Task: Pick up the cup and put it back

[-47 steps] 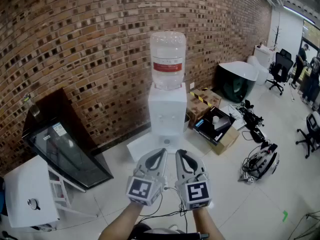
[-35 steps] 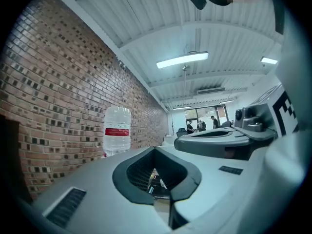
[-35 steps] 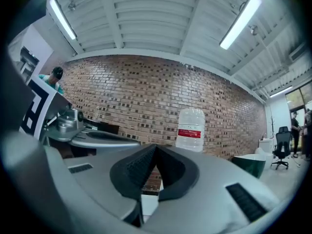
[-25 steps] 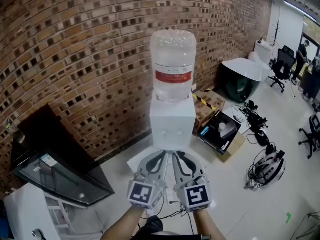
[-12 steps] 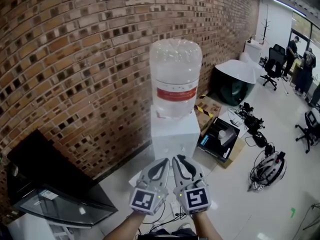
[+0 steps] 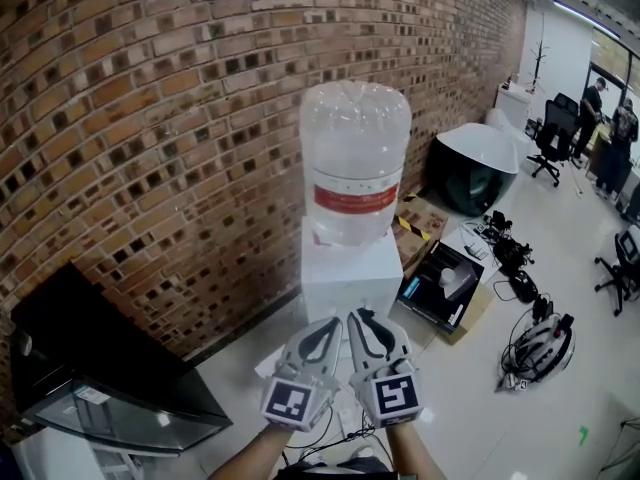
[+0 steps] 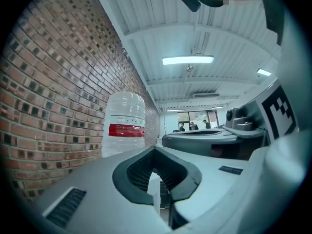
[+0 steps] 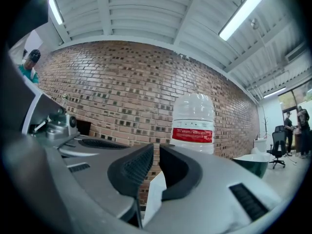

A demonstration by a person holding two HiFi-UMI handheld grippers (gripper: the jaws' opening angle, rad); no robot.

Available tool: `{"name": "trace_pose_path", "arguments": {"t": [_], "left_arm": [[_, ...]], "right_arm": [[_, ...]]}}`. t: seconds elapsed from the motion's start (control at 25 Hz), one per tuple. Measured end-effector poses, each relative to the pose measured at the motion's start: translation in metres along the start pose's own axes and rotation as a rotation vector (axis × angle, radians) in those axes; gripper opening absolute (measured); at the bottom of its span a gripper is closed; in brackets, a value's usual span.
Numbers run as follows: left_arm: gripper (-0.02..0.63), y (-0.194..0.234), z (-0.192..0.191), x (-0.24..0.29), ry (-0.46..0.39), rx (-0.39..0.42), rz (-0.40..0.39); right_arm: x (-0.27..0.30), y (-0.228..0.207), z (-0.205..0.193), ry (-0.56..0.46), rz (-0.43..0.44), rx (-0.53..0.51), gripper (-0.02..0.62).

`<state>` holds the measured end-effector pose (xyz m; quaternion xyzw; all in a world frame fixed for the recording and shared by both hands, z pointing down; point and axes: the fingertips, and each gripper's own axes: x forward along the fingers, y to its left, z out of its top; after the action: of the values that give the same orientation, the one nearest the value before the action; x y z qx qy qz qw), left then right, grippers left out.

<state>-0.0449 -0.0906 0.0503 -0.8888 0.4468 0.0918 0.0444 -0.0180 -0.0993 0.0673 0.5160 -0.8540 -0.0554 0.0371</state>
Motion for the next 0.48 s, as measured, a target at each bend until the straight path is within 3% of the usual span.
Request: {"name": "trace_pose_path", "arguments": {"t": [0.24,0.48], "left_arm": [[-0.008,0.006,-0.029,0.016,0.015,-0.025,0.051],[-0.008,0.017,-0.096,0.033,0.029,-0.042,0.08]], "right_arm": [[0.01,-0.019,-0.03,0.028,0.017,-0.004,0.044],[0.03,-0.037,-0.104,0.068,0.034,0.018,0.044]]}}
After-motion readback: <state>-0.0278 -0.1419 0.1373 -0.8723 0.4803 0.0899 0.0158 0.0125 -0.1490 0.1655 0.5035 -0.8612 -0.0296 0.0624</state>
